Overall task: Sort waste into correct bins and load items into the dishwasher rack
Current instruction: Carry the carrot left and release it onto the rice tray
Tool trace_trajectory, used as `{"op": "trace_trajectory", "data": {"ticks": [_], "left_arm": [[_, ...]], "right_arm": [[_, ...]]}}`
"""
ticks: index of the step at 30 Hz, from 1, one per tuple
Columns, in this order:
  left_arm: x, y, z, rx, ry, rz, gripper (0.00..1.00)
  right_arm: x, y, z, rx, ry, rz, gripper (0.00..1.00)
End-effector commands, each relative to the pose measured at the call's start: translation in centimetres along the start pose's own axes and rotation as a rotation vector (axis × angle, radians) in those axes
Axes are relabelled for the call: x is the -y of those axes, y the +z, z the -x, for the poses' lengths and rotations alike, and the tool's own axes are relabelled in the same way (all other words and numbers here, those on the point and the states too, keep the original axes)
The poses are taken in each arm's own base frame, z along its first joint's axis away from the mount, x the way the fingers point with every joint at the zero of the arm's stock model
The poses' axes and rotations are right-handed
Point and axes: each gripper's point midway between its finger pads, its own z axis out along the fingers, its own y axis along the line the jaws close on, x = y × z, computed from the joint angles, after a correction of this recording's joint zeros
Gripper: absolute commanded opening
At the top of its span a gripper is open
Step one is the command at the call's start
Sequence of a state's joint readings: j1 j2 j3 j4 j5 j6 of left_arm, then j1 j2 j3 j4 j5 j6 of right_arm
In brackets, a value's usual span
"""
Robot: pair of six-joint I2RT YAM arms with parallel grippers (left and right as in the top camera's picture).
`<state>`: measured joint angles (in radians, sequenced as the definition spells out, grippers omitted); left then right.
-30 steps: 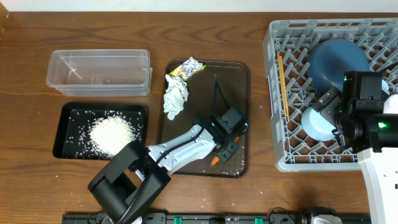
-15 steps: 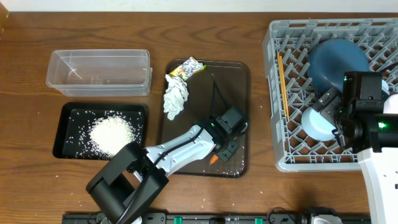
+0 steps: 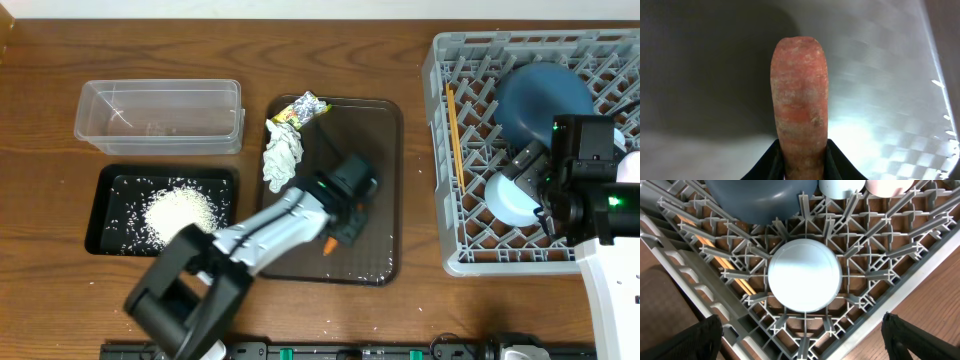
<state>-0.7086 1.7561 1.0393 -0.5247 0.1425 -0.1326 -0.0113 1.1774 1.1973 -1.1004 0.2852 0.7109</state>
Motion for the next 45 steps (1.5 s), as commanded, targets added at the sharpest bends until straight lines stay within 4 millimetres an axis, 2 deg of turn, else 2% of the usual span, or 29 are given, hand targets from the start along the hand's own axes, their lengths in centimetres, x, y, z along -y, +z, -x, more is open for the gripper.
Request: {"op": "trace_trajectory", "data": {"ticks": [1,8,12,17,21,24,29,38,40,43,45], "left_arm": [[-2.9,-3.3,2.2,0.096,-0.125,0.010,0.23],[-11.6,-9.5,3.2,0.257,-0.409,0.065,0.23],[-17.8,-12.7,1.4,0.320,-0.656,0.117,0.23],[-23.6,-13.3,-2.9,0.287,-0.911,0.173,0.23],[-26.4,-12.5,-6.6,0.221,-1.079,0.196,0.23],[-27.7,-11.7,-8.6,0.172,-1.159,0.202,0.23],[-29.0,-10.4,-10.7,0.112,-1.282,0.201,0.23],[-29.1,-8.0,-12.2,0.009,-1.321,0.189,0.28],[-29.1,-7.8,-12.2,0.005,-1.320,0.189,0.40],[-29.1,-7.8,-12.2,0.003,-1.321,0.189,0.49],[-29.1,-7.8,-12.2,0.004,-1.321,0.189,0.70]], "right_arm": [[0.2,-0.5,0.8,0.027,0.000,-0.004,0.99],[0.2,-0.5,0.8,0.027,0.000,-0.004,0.99],[0.2,-0.5,0.8,0.027,0.000,-0.004,0.99],[0.2,-0.5,0.8,0.027,0.000,-0.004,0.99],[0.2,-0.5,0.8,0.027,0.000,-0.004,0.99],[0.2,-0.5,0.8,0.027,0.000,-0.004,0.99],[0.2,-0.5,0.8,0.027,0.000,-0.004,0.99],[0.2,-0.5,0.8,0.027,0.000,-0.004,0.99],[0.2,-0.5,0.8,0.027,0.000,-0.004,0.99],[0.2,-0.5,0.8,0.027,0.000,-0.004,0.99],[0.2,-0.5,0.8,0.027,0.000,-0.004,0.99]]}}
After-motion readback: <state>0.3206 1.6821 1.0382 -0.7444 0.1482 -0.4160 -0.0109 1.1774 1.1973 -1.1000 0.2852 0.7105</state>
